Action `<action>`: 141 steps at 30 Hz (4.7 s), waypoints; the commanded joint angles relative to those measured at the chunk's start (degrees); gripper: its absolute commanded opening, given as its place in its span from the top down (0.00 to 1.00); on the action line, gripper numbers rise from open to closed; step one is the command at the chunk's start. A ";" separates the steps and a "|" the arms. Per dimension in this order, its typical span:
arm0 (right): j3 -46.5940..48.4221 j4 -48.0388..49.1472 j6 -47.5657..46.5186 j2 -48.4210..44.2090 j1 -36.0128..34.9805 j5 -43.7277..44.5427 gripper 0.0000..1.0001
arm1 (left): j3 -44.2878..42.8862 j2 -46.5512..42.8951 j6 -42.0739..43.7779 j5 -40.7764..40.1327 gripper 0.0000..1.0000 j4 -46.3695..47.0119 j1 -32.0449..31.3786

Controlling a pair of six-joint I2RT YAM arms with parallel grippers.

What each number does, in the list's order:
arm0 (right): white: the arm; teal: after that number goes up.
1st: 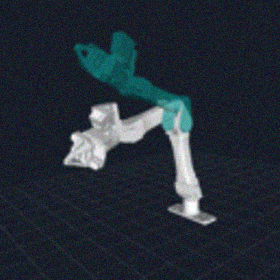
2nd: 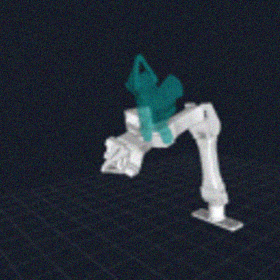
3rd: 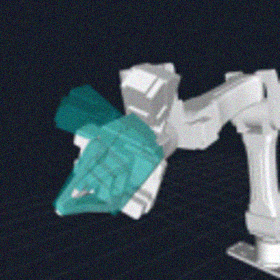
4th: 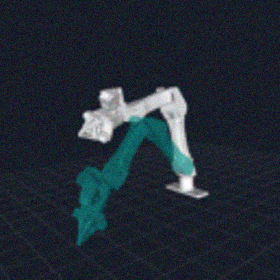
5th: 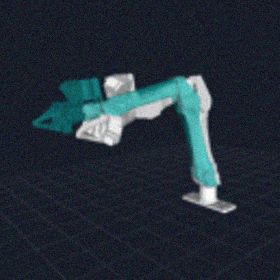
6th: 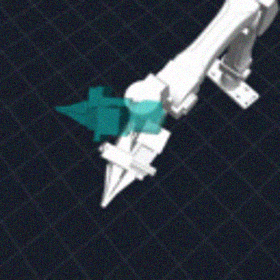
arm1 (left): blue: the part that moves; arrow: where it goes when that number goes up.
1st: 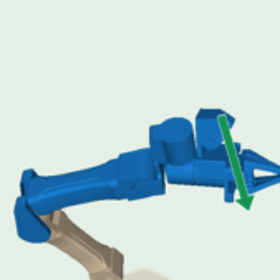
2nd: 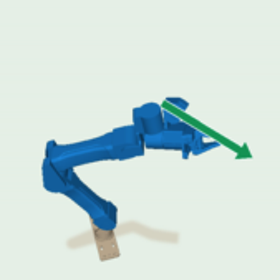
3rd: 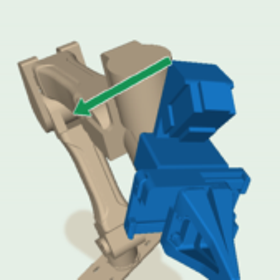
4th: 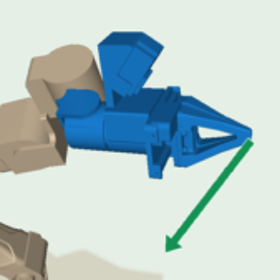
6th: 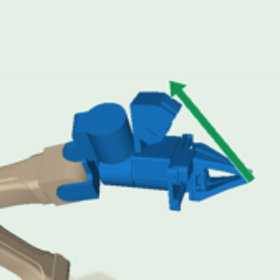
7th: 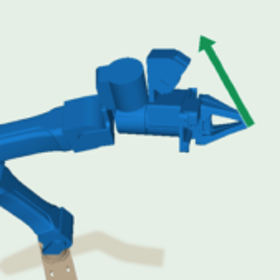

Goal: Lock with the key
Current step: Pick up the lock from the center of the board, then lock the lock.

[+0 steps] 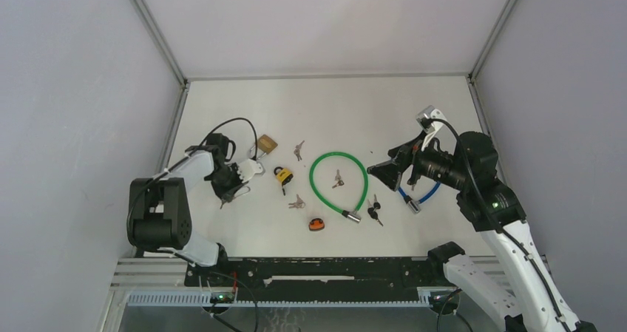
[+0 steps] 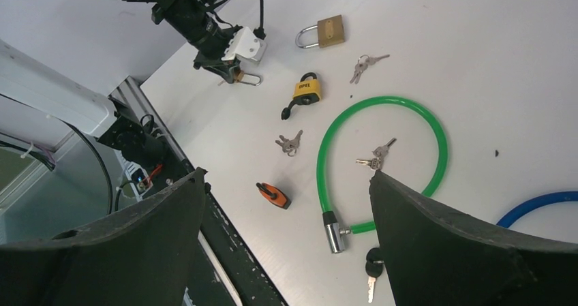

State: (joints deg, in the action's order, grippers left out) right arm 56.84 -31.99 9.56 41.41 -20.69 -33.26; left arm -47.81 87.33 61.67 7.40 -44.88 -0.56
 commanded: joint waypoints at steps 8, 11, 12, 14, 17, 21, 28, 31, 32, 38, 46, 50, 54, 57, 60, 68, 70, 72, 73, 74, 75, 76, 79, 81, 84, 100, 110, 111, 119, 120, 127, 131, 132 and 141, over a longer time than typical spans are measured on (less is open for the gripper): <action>1.06 4.45 14.36 -0.39 0.12 13.05 0.08 | -3.31 -13.85 -24.35 17.16 1.00 5.76 0.38; -1.83 7.95 25.46 -0.64 -0.28 19.06 0.13 | -4.11 -17.50 -29.12 21.22 1.00 5.28 0.38; -3.93 11.22 28.61 -0.79 -1.09 19.89 0.15 | -3.98 -19.07 -29.66 23.26 1.00 5.29 0.38; -8.74 20.53 31.56 -0.18 -5.24 22.38 0.17 | -2.48 -21.82 -30.39 25.90 1.00 6.84 -0.33; -11.71 32.28 25.83 5.67 -14.67 21.44 0.18 | -1.00 -25.03 -31.09 26.80 1.00 8.29 -2.89; -10.72 47.59 18.44 15.21 -19.94 8.38 0.18 | -2.58 -30.99 -33.53 28.74 1.00 8.30 -7.77; -1.80 50.25 13.02 24.17 -22.51 1.55 0.16 | -5.42 -43.69 -41.03 28.08 1.00 20.24 -20.00; -1.01 53.57 13.09 25.71 -23.36 0.27 0.15 | -7.19 -44.05 -44.44 27.29 1.00 22.64 -23.23; -0.95 55.35 13.15 26.12 -23.57 -0.77 0.15 | -7.73 -44.01 -45.72 27.34 1.00 23.07 -23.91; 1.01 58.93 11.95 28.11 -25.71 -2.79 0.17 | -9.40 -43.69 -51.98 26.72 1.00 28.00 -27.72; 4.27 58.33 11.41 30.07 -27.27 1.82 0.24 | -9.04 -44.20 -52.50 24.17 1.00 30.67 -30.70; 4.68 58.61 11.57 30.42 -27.37 0.37 0.49 | -9.14 -44.07 -52.96 24.61 1.00 30.90 -30.71; 4.66 57.22 10.54 29.81 -27.37 0.51 0.74 | -9.05 -44.06 -53.58 24.26 1.00 31.61 -31.09; 4.67 58.09 11.45 29.99 -27.37 1.44 0.78 | -9.16 -43.65 -54.39 23.64 1.00 31.65 -31.59; 4.68 58.60 13.30 30.54 -27.50 5.45 0.70 | -8.97 -43.63 -54.18 21.89 1.00 31.91 -33.09; 4.68 52.38 12.84 29.11 -28.52 17.35 0.68 | -7.21 -45.15 -54.40 14.11 1.00 33.98 -35.42; 4.68 54.08 13.37 29.82 -28.52 16.23 0.69 | -6.98 -44.94 -54.58 14.23 1.00 34.14 -35.79; 4.62 55.25 14.20 30.40 -28.51 15.74 0.72 | -6.69 -44.67 -54.70 14.18 1.00 34.30 -36.29; 4.63 55.54 14.39 30.48 -28.53 15.23 0.74 | -6.64 -44.66 -54.72 14.12 1.00 34.48 -36.52; 4.67 55.85 14.27 30.49 -28.49 14.26 0.74 | -6.59 -44.68 -54.71 14.03 1.00 34.63 -36.65; 4.66 56.34 13.92 30.41 -28.49 12.75 0.74 | -6.65 -44.62 -54.72 13.85 1.00 34.68 -36.66; 4.68 57.05 13.42 30.36 -28.47 10.90 0.72 | -6.68 -44.55 -54.66 13.67 1.00 34.62 -36.64; 4.62 57.66 10.36 29.87 -28.44 5.14 0.61 | -6.83 -44.62 -54.49 13.97 1.00 34.44 -36.63; 4.68 56.79 8.58 29.18 -28.46 3.66 0.59 | -6.79 -44.70 -54.23 14.14 1.00 34.37 -36.61; 4.64 56.72 7.20 28.37 -28.51 3.85 0.56 | -6.75 -44.69 -53.77 13.94 1.00 34.16 -36.69; 5.65 57.37 8.58 29.59 -31.44 17.84 0.78 | -6.21 -44.71 -55.32 12.05 1.00 35.33 -37.28; 7.18 53.16 9.01 28.33 -30.23 14.08 1.00 | -5.62 -44.57 -56.38 13.22 0.88 35.93 -37.34; 7.25 52.79 9.41 27.97 -29.65 12.93 1.00 | -5.34 -44.58 -56.79 13.56 0.77 35.84 -37.39; 7.31 45.54 9.79 22.82 -27.34 8.06 1.00 | -4.48 -45.67 -57.54 17.60 0.22 34.18 -37.39; 7.32 44.44 9.23 22.12 -27.07 7.18 1.00 | -5.01 -45.68 -56.97 18.41 0.20 33.08 -37.35; 12.83 28.87 0.88 19.20 -24.69 -3.20 1.00 | -15.70 -39.70 -53.35 33.72 0.28 21.58 -37.25; 17.70 21.03 -3.91 19.57 -25.98 1.00 1.00 | -19.44 -35.69 -58.86 32.98 0.39 21.80 -38.40; 18.42 20.03 -4.80 19.59 -26.36 1.71 1.00 | -19.99 -35.24 -59.32 33.18 0.39 22.08 -38.83; 20.41 18.66 -6.08 18.81 -28.32 3.44 1.00 | -19.62 -34.69 -69.70 32.13 0.42 30.86 -40.58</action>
State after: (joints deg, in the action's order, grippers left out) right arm 74.24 -12.82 5.76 61.32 -47.92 -32.08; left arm -64.25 52.73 -1.65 38.81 -19.97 -39.99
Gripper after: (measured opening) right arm 0.019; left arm 0.583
